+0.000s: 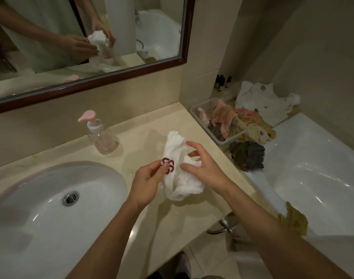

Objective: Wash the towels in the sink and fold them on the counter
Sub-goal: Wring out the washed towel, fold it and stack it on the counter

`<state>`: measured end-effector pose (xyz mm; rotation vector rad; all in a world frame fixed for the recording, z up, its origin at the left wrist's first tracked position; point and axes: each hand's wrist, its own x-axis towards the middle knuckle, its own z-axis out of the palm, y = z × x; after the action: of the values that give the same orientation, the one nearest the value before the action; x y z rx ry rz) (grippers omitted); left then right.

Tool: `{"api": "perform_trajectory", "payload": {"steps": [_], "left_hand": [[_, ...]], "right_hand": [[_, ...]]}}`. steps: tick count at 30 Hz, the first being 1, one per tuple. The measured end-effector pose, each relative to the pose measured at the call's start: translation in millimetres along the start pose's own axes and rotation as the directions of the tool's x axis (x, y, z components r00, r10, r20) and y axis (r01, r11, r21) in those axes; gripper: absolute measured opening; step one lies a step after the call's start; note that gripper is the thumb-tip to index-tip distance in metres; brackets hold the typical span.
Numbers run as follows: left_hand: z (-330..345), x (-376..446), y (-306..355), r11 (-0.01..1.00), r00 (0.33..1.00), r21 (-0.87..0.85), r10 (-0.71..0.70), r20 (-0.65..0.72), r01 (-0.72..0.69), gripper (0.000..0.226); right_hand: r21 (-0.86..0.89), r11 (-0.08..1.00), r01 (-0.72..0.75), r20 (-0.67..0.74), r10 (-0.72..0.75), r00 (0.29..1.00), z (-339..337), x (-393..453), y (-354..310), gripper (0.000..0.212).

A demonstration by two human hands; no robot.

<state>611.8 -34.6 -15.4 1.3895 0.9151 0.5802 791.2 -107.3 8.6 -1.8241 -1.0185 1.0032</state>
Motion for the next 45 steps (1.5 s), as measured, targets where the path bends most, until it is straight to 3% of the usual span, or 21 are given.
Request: {"api": "perform_trajectory", "payload": {"steps": [3,6,8,10,13,16,21,25,29,32,34,37,39,42,45], "left_hand": [[1.4,-0.1,12.5,0.998,1.000,-0.062,0.008,0.017,-0.007,0.028],[5.9,-1.2,25.5,0.997,0.999,-0.068,0.039,0.033,-0.037,0.030],[12.0,-0.3,31.5,0.994,0.994,0.005,0.109,0.014,-0.109,0.028],[17.2,-0.6,39.0,0.976,0.980,0.104,0.197,-0.036,-0.192,0.024],[15.2,6.0,55.6,0.982,0.977,0.029,0.191,-0.099,-0.189,0.017],[-1.8,20.6,83.2,0.982,0.975,0.023,0.186,-0.121,-0.185,0.053],[-9.9,30.1,127.3,0.949,0.952,0.085,0.301,0.045,-0.304,0.051],[-15.1,25.7,134.2,0.930,0.938,0.146,0.317,0.143,-0.337,0.050],[-17.4,21.4,140.0,0.941,0.911,-0.024,0.332,0.246,-0.336,0.036],[-14.6,23.4,141.9,0.953,0.937,-0.145,0.292,0.191,-0.267,0.033],[-9.7,24.1,143.7,0.956,0.947,-0.170,0.267,0.178,-0.238,0.038],[-2.4,26.1,147.8,0.965,0.951,-0.211,0.205,0.232,-0.157,0.065],[-1.3,27.3,150.4,0.966,0.944,-0.213,0.204,0.261,-0.149,0.077],[-3.2,28.9,153.1,0.945,0.909,-0.028,0.322,0.266,-0.326,0.054],[-3.1,29.6,159.9,0.890,0.879,0.025,0.445,0.173,-0.456,0.023]], "right_hand": [[-0.069,0.997,-0.029,0.042,0.032,0.999,-4.3,1.6,-0.9,0.050],[-0.099,0.994,0.052,0.028,-0.050,0.998,-3.8,1.5,-11.9,0.042],[-0.028,0.996,0.079,0.051,-0.078,0.996,-2.4,0.0,-27.5,0.028],[-0.013,0.992,0.125,-0.009,-0.125,0.992,-1.1,1.9,-42.6,0.029],[-0.083,0.963,0.255,-0.046,-0.260,0.965,-10.6,8.8,-68.5,0.028],[-0.060,0.944,0.323,0.022,-0.322,0.946,-23.2,14.8,-98.9,0.016],[0.160,0.935,0.316,0.030,-0.325,0.945,-27.1,12.6,-126.0,0.038],[0.052,0.944,0.327,-0.016,-0.326,0.945,-35.4,7.3,-121.7,0.039],[0.170,0.941,0.294,-0.079,-0.284,0.955,-40.6,2.0,-120.0,0.045],[0.246,0.929,0.277,-0.122,-0.254,0.960,-42.8,-2.7,-119.0,0.041],[0.206,0.941,0.270,-0.131,-0.247,0.960,-44.3,-5.4,-120.7,0.052],[0.251,0.940,0.232,-0.058,-0.225,0.973,-48.5,-10.8,-123.4,0.082],[0.213,0.935,0.282,-0.015,-0.285,0.958,-52.7,-13.2,-124.6,0.070],[0.009,0.920,0.391,-0.084,-0.389,0.917,-61.6,-16.3,-127.7,0.037],[-0.148,0.903,0.402,-0.194,-0.425,0.884,-66.0,-16.3,-130.3,0.033]]}}
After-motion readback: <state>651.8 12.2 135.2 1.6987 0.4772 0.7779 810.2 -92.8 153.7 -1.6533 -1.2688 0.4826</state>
